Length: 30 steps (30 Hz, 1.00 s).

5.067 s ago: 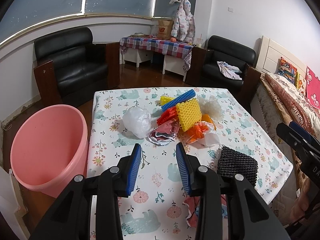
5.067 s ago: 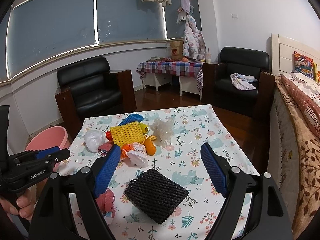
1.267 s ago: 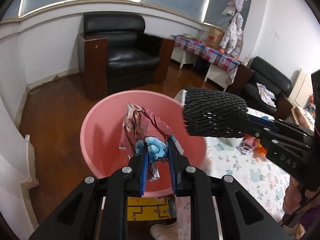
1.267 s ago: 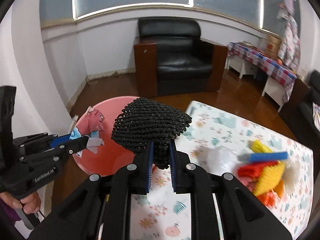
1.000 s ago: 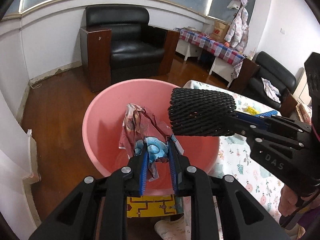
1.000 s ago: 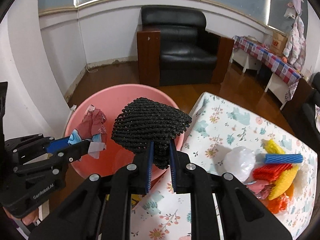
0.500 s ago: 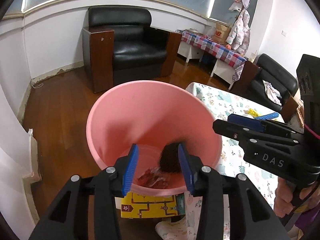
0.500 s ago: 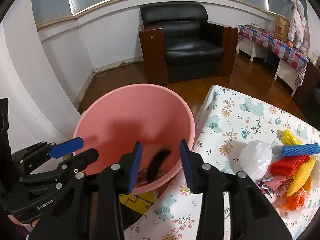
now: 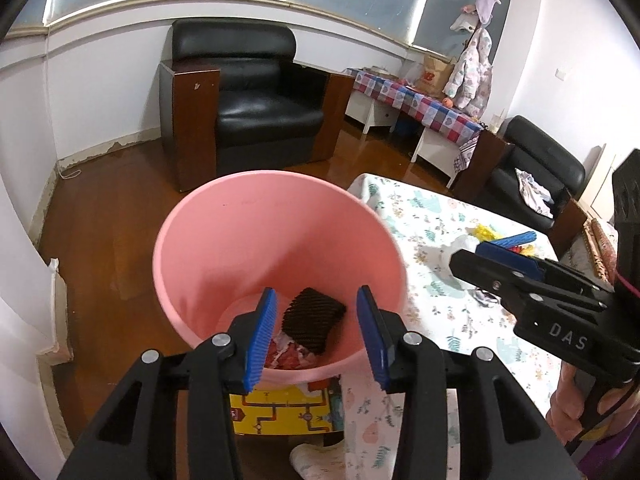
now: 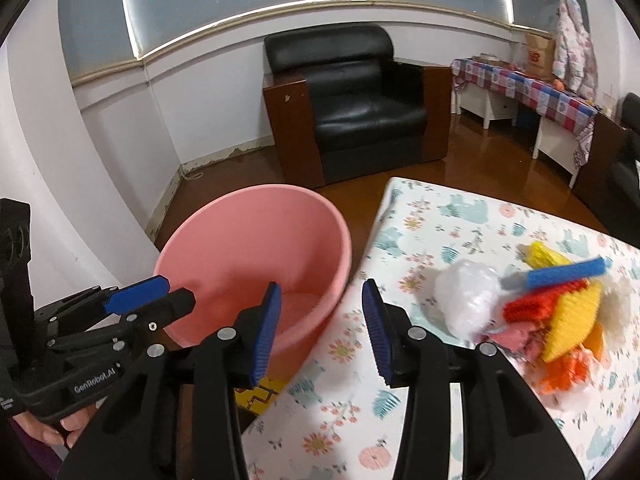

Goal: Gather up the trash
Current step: 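Move both open tools back toward the pile of trash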

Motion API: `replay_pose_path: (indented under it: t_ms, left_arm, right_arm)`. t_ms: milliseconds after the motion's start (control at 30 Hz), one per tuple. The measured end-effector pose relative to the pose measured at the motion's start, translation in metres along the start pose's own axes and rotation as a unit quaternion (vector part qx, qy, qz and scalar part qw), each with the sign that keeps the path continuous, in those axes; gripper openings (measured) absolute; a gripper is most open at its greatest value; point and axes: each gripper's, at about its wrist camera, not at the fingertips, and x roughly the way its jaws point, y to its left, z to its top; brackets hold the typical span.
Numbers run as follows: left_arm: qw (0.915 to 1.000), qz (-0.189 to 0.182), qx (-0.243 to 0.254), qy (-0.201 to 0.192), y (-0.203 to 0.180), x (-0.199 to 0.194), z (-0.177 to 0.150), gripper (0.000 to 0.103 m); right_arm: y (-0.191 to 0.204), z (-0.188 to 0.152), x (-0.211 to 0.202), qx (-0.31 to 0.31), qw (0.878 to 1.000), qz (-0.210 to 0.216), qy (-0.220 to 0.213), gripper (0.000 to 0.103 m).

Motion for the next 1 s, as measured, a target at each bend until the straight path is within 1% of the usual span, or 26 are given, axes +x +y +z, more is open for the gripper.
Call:
replay_pose_path:
  t_ms: [167, 467, 767, 1000]
  left_arm:
    - [0.9999, -0.014, 0.004, -0.001, -0.017, 0.001, -0.001, 0.041]
    - [0.9986, -0.038, 0.035, 0.009, -0.062, 0.01, 0.001, 0.041]
    - [0.9969, -0.049, 0.059, 0.018, -0.095, 0.019, -0.002, 0.041]
    - [0.9959, -0.052, 0.071, 0.024, -0.108, 0.027, -0.002, 0.041]
  right_arm:
    - [-0.016, -0.01, -0.02, 0.009, 1.0, -0.021, -0.014, 0.043]
    - [-0.053, -0.025, -0.047, 0.035, 0.997, -0.052, -0.033, 0.043]
    - [-0.088, -0.042, -0.06, 0.074, 0.995, -0.063, -0.038, 0.043]
    - [-0.103, -0.049, -0.063, 0.09, 0.993, -0.065, -0.038, 0.043]
